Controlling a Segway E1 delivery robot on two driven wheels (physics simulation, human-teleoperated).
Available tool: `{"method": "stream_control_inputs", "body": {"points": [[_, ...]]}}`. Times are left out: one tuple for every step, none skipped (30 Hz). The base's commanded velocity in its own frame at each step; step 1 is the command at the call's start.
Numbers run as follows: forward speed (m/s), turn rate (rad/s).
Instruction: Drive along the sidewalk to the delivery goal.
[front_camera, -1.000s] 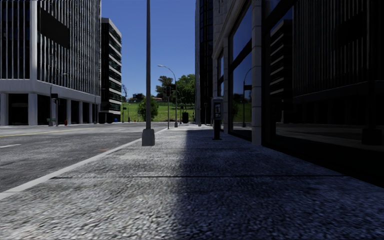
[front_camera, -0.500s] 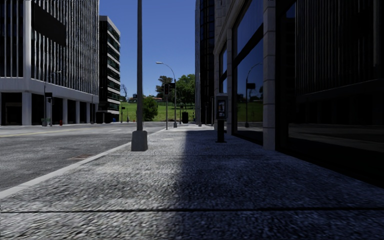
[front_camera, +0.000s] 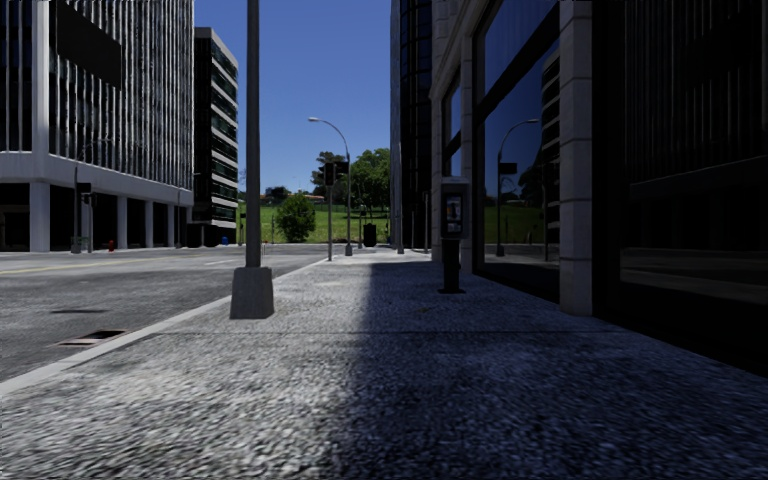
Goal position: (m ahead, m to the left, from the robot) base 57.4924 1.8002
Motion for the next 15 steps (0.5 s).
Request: {"method": "stream_control_inputs", "body": {"points": [[2.0,0.0],[2.0,0.0],[2.0,0.0],[2.0,0.0],[2.0,0.0],[2.0,0.0],[2.0,0.0],[2.0,0.0],[2.0,0.0],[2.0,0.0],[2.0,0.0],[2.0,0.0],[2.0,0.0],[2.0,0.0],[2.0,0.0]]}}
